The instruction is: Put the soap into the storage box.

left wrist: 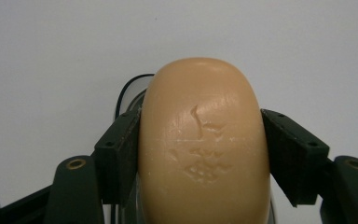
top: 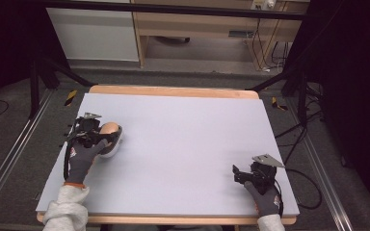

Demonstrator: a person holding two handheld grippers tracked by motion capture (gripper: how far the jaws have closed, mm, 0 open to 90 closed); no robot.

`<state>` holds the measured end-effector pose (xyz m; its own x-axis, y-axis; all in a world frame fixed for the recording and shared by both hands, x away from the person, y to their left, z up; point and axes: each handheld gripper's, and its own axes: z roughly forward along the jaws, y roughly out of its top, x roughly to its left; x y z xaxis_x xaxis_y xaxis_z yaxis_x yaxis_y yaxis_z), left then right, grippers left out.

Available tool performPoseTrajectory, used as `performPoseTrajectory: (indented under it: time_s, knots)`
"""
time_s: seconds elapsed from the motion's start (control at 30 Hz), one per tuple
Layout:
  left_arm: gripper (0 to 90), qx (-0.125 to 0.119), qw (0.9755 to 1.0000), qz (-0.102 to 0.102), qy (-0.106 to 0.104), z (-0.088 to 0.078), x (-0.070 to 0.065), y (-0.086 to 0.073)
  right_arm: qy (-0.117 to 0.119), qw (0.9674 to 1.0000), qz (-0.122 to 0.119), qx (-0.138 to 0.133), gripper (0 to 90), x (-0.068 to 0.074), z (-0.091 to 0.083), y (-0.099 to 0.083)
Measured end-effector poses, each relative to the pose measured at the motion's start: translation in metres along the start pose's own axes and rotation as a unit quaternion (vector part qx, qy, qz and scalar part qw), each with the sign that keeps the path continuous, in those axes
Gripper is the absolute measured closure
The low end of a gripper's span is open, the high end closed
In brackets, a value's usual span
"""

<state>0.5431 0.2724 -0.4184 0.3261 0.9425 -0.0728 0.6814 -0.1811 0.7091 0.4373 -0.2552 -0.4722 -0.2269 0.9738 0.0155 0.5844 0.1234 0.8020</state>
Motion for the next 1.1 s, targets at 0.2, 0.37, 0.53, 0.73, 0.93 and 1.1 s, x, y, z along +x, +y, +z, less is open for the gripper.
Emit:
performPoseTrajectory:
  time_s: [0.2, 0.37, 0.53, 0.73, 0.93, 1.1]
  knots:
    - [31.6, 0.008, 1.0000, 0.001, 0.005, 0.0041, 0.0012, -0.0023, 0.000, 1.0000, 0.000, 0.000, 4.5, 0.0000, -0.0001, 0.0000]
    - [31.6, 0.009, 1.0000, -0.003, 0.004, 0.0050, 0.0025, -0.0032, 0.001, 1.0000, -0.002, 0.000, 4.5, 0.0000, 0.0001, -0.0001]
    - [31.5, 0.008, 1.0000, -0.005, 0.002, 0.0050, 0.0028, -0.0036, 0.001, 1.0000, -0.002, 0.002, 4.5, 0.0003, 0.0002, -0.0002]
    - [31.3, 0.010, 0.9999, -0.009, 0.000, 0.0050, 0.0030, -0.0036, 0.001, 1.0000, -0.001, 0.002, 4.5, 0.0004, 0.0001, -0.0001]
    - [31.6, 0.010, 0.9999, -0.011, 0.001, 0.0045, 0.0031, -0.0040, 0.001, 1.0000, 0.000, 0.002, 4.5, 0.0005, 0.0001, -0.0001]
    - [31.0, 0.004, 0.9999, -0.005, 0.009, 0.0024, 0.0016, -0.0032, 0.002, 1.0000, -0.001, 0.002, 4.4, 0.0007, 0.0002, -0.0001]
